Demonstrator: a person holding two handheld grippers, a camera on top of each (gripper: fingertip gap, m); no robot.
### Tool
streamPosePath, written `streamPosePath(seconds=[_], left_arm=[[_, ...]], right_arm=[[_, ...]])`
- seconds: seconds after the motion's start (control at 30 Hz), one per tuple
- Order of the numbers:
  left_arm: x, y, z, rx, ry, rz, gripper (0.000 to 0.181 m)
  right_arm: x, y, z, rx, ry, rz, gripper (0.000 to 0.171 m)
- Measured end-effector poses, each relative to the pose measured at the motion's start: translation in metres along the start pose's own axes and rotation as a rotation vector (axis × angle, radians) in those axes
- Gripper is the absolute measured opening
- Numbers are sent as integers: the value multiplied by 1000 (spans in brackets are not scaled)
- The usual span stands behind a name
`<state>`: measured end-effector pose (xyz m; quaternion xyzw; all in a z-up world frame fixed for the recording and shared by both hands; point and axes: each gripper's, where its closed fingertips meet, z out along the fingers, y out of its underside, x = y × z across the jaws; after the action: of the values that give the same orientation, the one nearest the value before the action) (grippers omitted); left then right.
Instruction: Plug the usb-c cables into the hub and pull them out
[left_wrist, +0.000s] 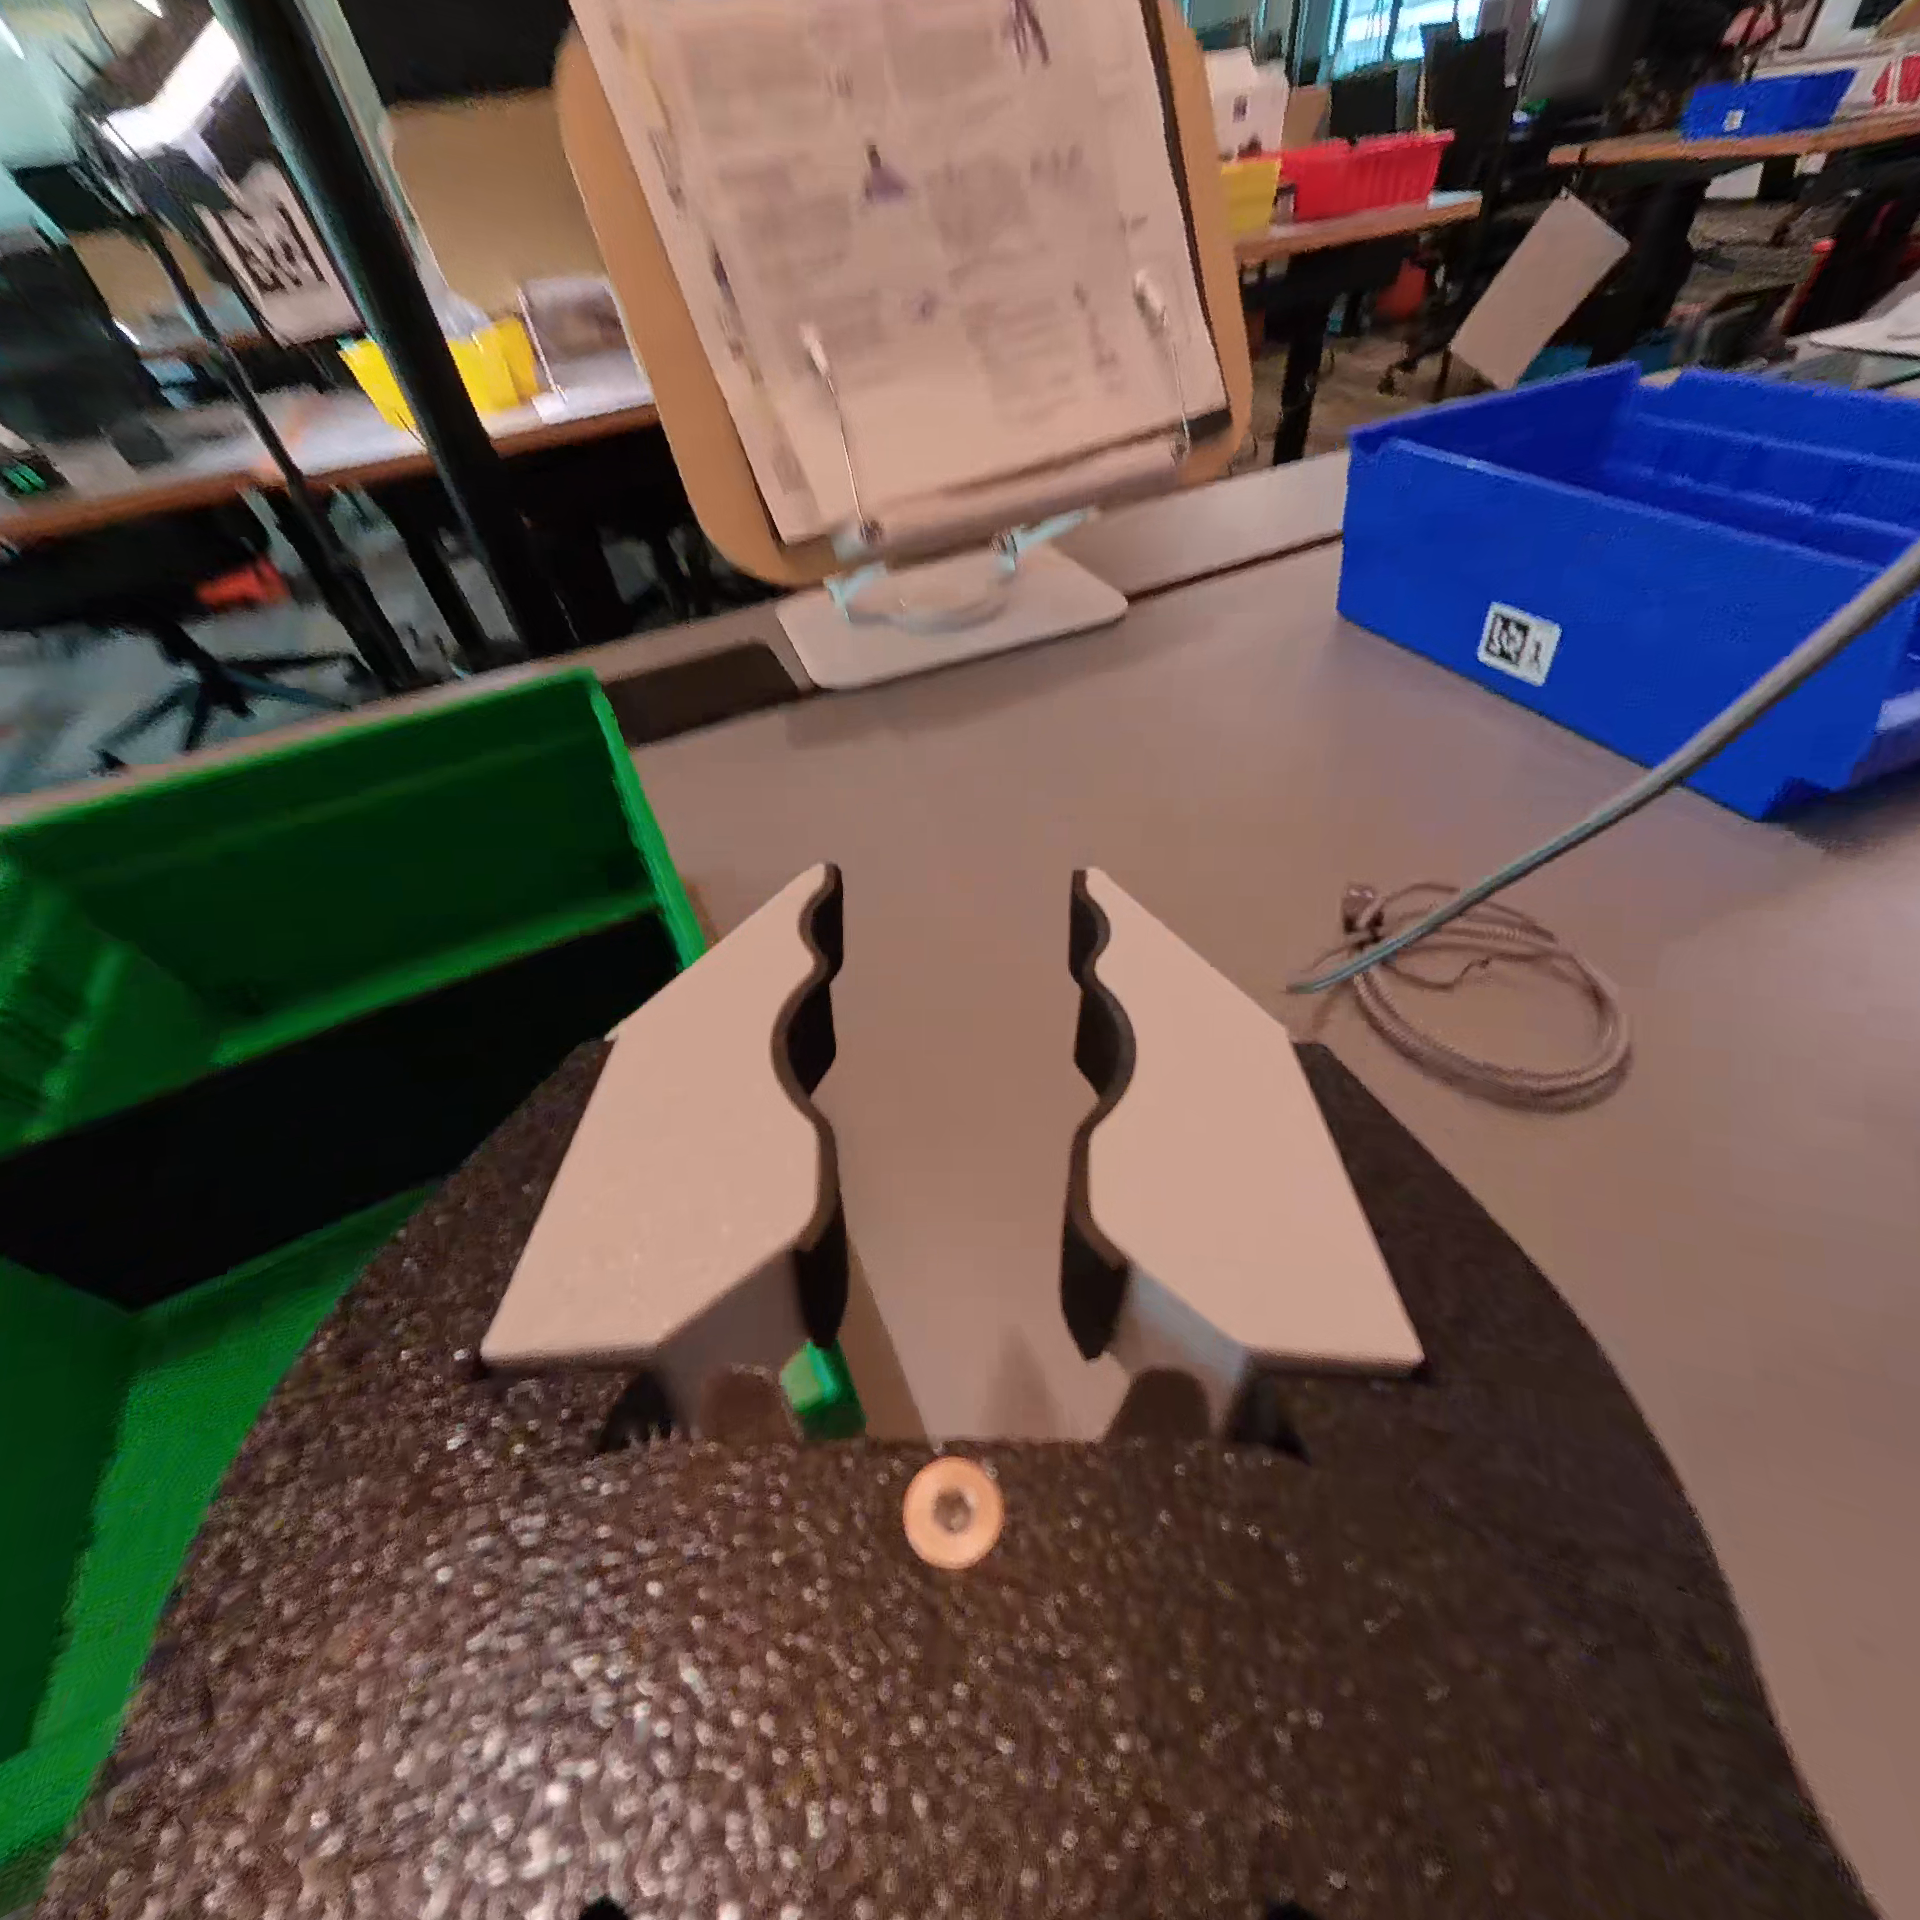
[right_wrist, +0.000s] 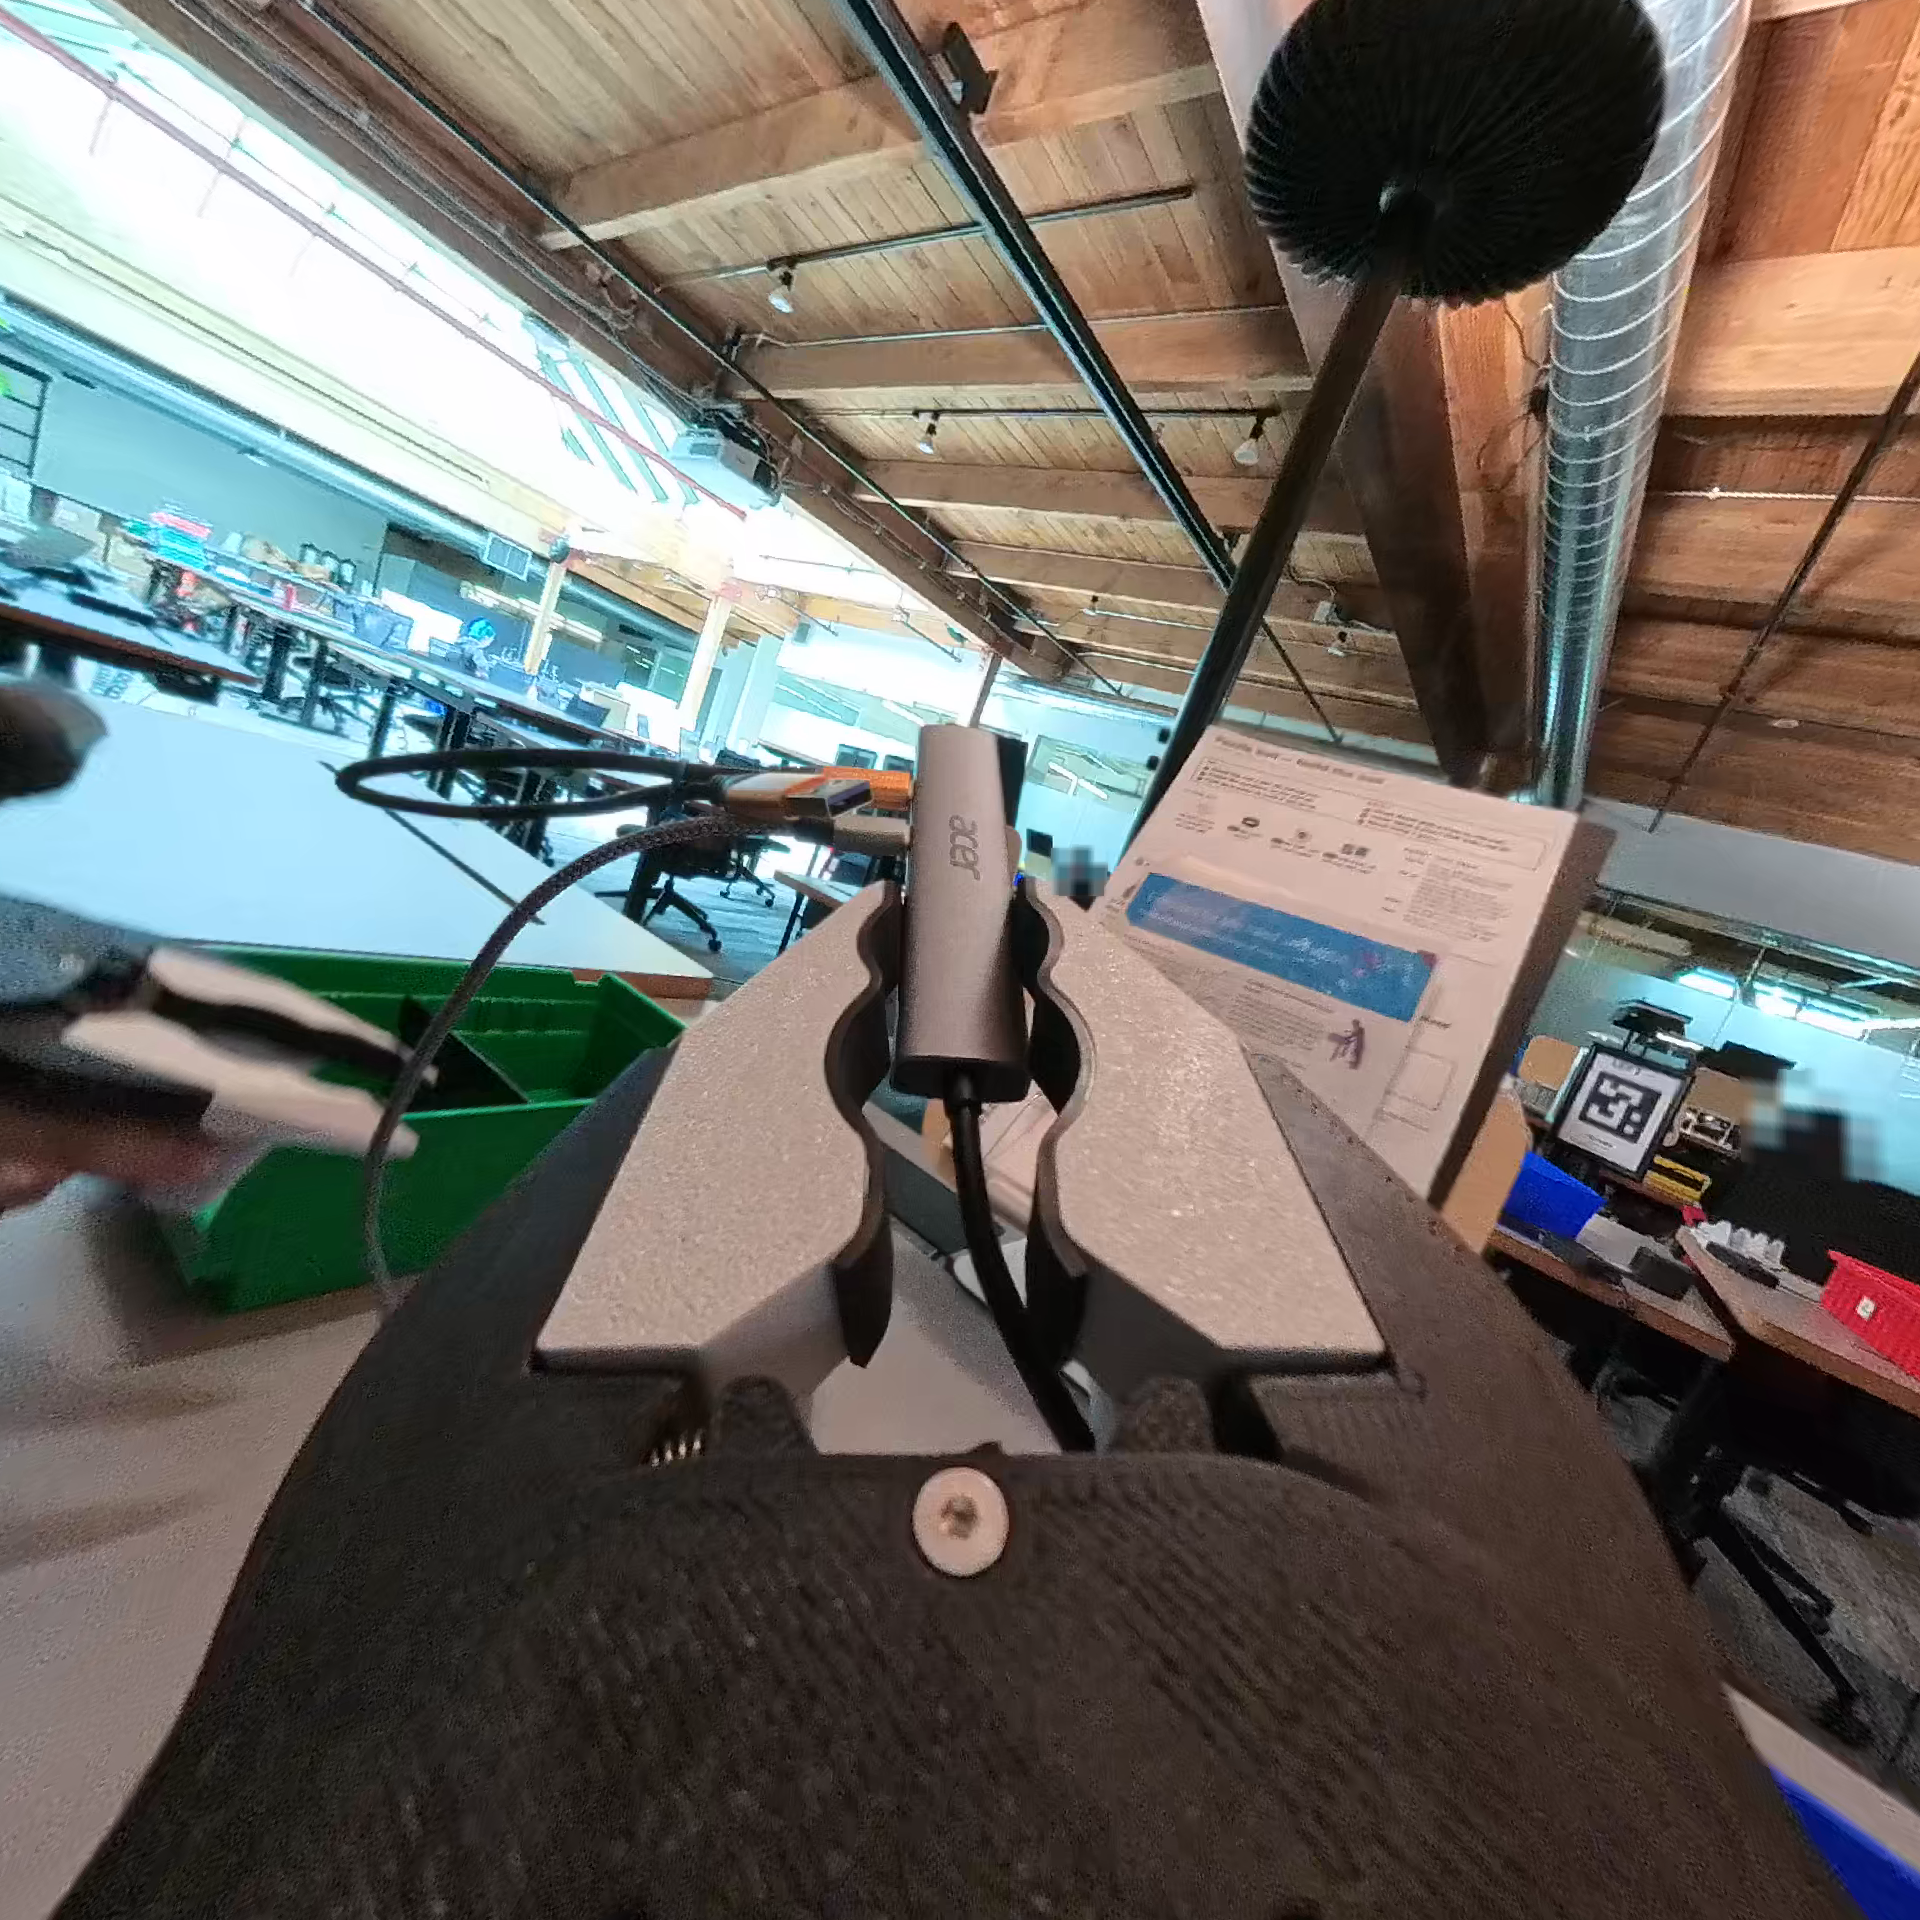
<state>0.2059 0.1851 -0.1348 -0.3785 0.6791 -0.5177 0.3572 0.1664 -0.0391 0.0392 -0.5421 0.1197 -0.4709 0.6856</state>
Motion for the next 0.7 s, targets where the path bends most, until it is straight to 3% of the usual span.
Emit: streamPosePath(seconds=[0.13,0.27,0.5,0.7], left_arm=[[21,30,21,-81,98,-52,43],[36,31,31,-71,125,-50,42],[60,38,36,-104,238,-23,42],[65,45,39,-129,293,-67,43]], right_arm=[[29,-37,17,-69,-49,-28,20],[64,-87,34,-127,-54,-112,20],[164,-193,55,-158,102,-210,19],[275,-240,62,-274,362,-390,20]])
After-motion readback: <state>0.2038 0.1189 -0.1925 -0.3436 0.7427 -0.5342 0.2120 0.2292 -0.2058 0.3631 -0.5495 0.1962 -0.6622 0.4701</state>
